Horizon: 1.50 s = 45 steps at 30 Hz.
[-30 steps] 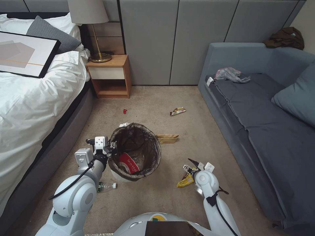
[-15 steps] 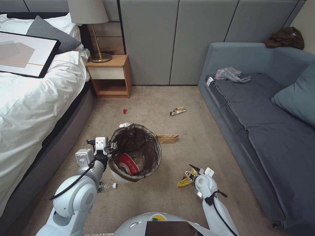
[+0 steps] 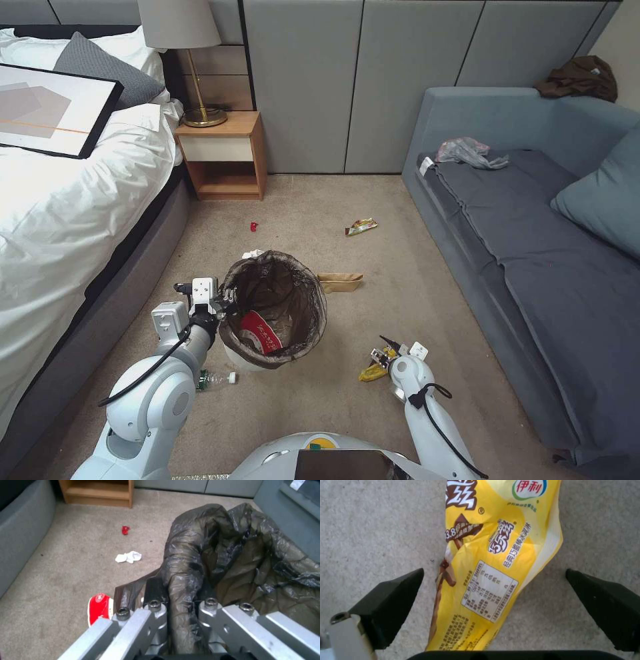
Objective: Pick up the trash bin, then pick up the garbage from the floor and place it into the trash bin.
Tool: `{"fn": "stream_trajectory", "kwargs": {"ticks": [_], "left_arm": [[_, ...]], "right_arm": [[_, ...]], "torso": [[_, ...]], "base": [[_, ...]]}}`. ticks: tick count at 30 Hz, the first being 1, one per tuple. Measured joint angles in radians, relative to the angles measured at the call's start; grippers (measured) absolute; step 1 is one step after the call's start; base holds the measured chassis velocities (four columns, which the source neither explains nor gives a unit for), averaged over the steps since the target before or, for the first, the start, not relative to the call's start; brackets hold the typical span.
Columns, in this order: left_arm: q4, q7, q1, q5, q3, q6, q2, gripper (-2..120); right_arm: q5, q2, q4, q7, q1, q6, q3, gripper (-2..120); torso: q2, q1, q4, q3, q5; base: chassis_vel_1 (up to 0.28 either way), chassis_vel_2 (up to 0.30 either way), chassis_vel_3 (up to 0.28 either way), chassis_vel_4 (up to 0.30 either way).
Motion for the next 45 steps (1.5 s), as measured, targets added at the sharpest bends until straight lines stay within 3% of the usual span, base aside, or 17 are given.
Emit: {"fn": "stream_trajectory", "kwargs": {"ticks": [9,15,19,23,29,30,37,44,45], "left_arm": [[0.006,0.001,-0.005,0.002,-0.001,-0.001,-0.002,6],[0.008,0.001,-0.011,0.003,0.002,-0.001,-0.003,6],[0.009,0.001,-0.011,0.003,0.002,-0.001,-0.002,6],[0.010,0.001,-0.011,0.002,0.002,-0.001,-0.001,6],[0.010,0.001,-0.012,0.002,0.003,0.000,-0.003,6],[0.009,0.001,-0.012,0.002,0.003,0.000,-0.003,6],[0.010,0.001,-0.014,0.002,0.003,0.000,-0.006,6],[0.011,0.001,-0.015,0.002,0.005,0.002,-0.009,6],[0.012,0.001,-0.015,0.002,0.006,0.006,-0.009,6]], "right_arm": [[-0.013,-0.005,0.048,-0.003,-0.043,0.004,-0.001,80],[-0.022,-0.002,0.098,0.003,-0.080,0.000,-0.002,53],[-0.022,-0.001,0.107,0.004,-0.085,-0.001,-0.002,45],[-0.021,0.003,0.143,0.011,-0.099,-0.007,-0.002,24],[-0.015,0.004,0.164,0.018,-0.103,-0.011,-0.002,8],[-0.011,0.004,0.172,0.020,-0.104,-0.013,-0.002,0],[0.009,-0.005,0.281,0.042,-0.122,-0.028,-0.002,0],[0.057,-0.042,0.529,0.090,-0.167,-0.070,-0.002,0],[0.072,-0.057,0.609,0.100,-0.176,-0.084,-0.003,0]], "torso": [[0.000,0.000,0.0001,0.000,0.0008],[0.000,0.000,0.0000,0.000,0.0012],[0.000,0.000,0.0001,0.000,0.0013],[0.000,0.000,0.0001,0.000,0.0010],[0.000,0.000,0.0001,0.000,0.0009],[0.000,0.000,0.0001,0.000,0.0009],[0.000,0.000,0.0001,0.000,0.0009],[0.000,0.000,0.0000,0.000,0.0008],[0.000,0.000,0.0000,0.000,0.0008]], "base": [[0.000,0.000,0.000,0.000],[0.000,0.000,0.000,0.000],[0.000,0.000,0.000,0.000],[0.000,0.000,0.000,0.000],[0.000,0.000,0.000,0.000],[0.000,0.000,0.000,0.000],[0.000,0.000,0.000,0.000],[0.000,0.000,0.000,0.000],[0.000,0.000,0.000,0.000]]}}
